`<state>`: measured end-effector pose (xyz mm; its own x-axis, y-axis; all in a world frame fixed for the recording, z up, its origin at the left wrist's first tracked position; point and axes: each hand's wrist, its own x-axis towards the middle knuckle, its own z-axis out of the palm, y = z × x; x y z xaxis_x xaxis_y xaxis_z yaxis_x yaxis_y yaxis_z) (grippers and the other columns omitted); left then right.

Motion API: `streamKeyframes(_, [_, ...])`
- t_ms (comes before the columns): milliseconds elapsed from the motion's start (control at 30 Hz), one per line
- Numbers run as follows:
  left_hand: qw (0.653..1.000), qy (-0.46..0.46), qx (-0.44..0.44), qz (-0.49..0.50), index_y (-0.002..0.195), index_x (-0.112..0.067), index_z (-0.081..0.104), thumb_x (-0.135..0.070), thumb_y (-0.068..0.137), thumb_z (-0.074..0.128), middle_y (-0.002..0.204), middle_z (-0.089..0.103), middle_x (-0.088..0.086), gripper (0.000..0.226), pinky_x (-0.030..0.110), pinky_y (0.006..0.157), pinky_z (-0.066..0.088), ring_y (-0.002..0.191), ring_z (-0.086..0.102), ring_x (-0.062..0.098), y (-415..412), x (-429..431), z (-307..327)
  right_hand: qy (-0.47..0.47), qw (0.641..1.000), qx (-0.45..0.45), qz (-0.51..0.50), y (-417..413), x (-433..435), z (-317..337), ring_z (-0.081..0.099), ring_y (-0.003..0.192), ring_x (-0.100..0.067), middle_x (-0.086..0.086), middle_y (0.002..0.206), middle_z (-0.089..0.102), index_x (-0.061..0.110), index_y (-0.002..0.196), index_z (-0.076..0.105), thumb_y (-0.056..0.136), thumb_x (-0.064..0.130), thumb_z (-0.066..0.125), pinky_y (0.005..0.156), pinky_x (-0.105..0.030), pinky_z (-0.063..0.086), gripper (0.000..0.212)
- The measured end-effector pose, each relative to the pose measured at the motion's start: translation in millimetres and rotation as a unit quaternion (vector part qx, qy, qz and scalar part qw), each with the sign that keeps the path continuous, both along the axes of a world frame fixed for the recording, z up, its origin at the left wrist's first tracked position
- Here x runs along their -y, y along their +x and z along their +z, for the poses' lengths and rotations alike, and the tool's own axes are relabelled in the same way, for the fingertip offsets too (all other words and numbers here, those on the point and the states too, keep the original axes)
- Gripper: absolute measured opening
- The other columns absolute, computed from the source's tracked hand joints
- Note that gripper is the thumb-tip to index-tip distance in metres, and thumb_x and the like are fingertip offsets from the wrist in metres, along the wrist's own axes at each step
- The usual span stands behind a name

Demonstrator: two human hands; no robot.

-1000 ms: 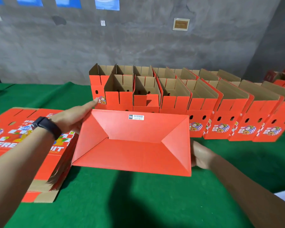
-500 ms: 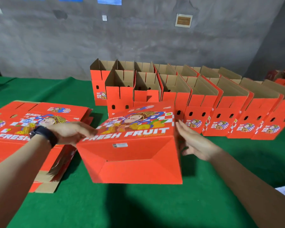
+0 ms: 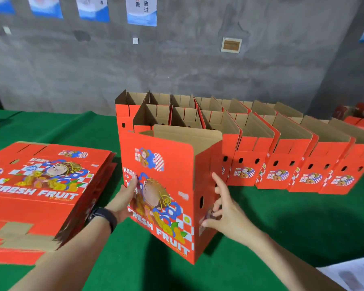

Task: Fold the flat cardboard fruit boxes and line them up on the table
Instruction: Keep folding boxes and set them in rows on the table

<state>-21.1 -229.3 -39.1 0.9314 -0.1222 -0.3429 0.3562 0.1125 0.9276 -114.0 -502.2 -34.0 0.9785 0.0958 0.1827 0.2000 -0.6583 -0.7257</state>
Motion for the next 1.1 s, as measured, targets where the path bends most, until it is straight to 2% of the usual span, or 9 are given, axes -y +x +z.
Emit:
streamKeyframes(100, [0.999,-0.042,-0.007,0.021,0.1,-0.024,0.057,-0.066,0.09,0.028,0.086,0.064,-0.003,0.052,0.032,0.074,0.047,0.076,0.06,0.013,0,21,7,-0.024,0.999,0.007,0.02,6,-13,-23,0.054,0.087,-0.01,0.005,0.13,0.039,0.068,0.136,-0.005,0.076,0.012,0.076,0.087,-0.02,0.05,0.116])
streamKeyframes(267, [0.998,-0.01,0.053,0.041,0.113,-0.03,0.055,-0.068,0.089,0.023,0.101,0.063,-0.003,0.056,0.031,0.072,0.047,0.084,0.062,0.009,-3,46,25,-0.036,0.999,-0.018,0.037,19,-31,-57,0.052,0.102,-0.005,0.003,0.131,0.039,0.068,0.135,-0.011,0.087,0.017,0.066,0.099,-0.029,0.042,0.105])
streamKeyframes(433, [0.993,-0.005,0.084,0.085,0.151,-0.024,0.01,-0.06,0.086,0.05,0.134,0.035,-0.005,0.084,0.045,0.108,0.027,0.127,0.038,0.017,-5,41,39,-0.059,0.997,-0.048,0.023,25,-29,-83,0.051,0.103,-0.001,-0.001,0.136,0.045,0.067,0.135,-0.015,0.084,0.04,0.067,0.097,-0.031,0.04,0.101])
streamKeyframes(533, [0.986,0.031,0.129,0.099,0.144,-0.008,0.02,-0.017,0.084,0.069,0.129,0.037,-0.003,0.078,0.032,0.097,0.033,0.115,0.041,0.017,2,49,54,-0.071,0.997,-0.025,-0.012,28,-36,-94,0.053,0.092,0.001,0.001,0.127,0.054,0.067,0.134,-0.018,0.084,0.047,0.064,0.09,-0.025,0.04,0.097])
streamKeyframes(633, [0.987,0.035,0.117,0.104,0.118,-0.005,0.041,0.011,0.076,0.051,0.112,0.054,0.016,0.046,0.039,0.084,0.048,0.101,0.053,0.031,1,63,67,-0.065,0.997,-0.001,-0.04,33,-41,-106,0.049,0.082,0.012,0.002,0.121,0.058,0.069,0.131,-0.019,0.082,0.046,0.067,0.085,-0.018,0.037,0.102])
streamKeyframes(800, [0.982,0.101,0.111,0.113,0.138,0.0,0.026,-0.011,0.052,0.043,0.141,0.031,0.035,0.088,0.067,0.103,0.031,0.13,0.032,0.053,-10,53,56,-0.096,0.995,-0.016,-0.028,53,-42,-111,0.057,0.093,-0.007,0.006,0.099,0.058,0.07,0.124,-0.03,0.081,0.049,0.067,0.098,-0.033,0.044,0.108])
streamKeyframes(967, [0.974,0.11,0.098,0.173,0.133,0.016,0.02,-0.016,0.051,0.047,0.142,0.023,0.041,0.092,0.068,0.102,0.03,0.13,0.025,0.056,-4,13,52,-0.134,0.991,-0.013,0.021,84,-67,-97,0.055,0.107,-0.014,-0.001,0.128,0.056,0.069,0.125,-0.03,0.085,0.048,0.063,0.096,-0.026,0.037,0.103])
streamKeyframes(1033, [0.975,0.092,0.099,0.177,0.124,0.012,0.034,-0.011,0.054,0.049,0.121,0.044,0.04,0.075,0.056,0.082,0.05,0.105,0.049,0.054,4,-3,53,-0.145,0.989,0.001,0.031,94,-79,-91,0.055,0.111,-0.017,-0.003,0.131,0.055,0.071,0.123,-0.029,0.087,0.046,0.062,0.095,-0.025,0.037,0.101])
streamKeyframes(1100, [0.973,0.064,0.115,0.188,0.098,-0.01,0.046,0.003,0.066,0.051,0.082,0.047,0.015,0.035,0.027,0.051,0.042,0.065,0.047,0.023,13,-21,57,-0.159,0.986,0.019,0.035,104,-93,-85,0.056,0.114,-0.021,-0.005,0.133,0.054,0.07,0.123,-0.03,0.09,0.042,0.06,0.096,-0.027,0.038,0.1])
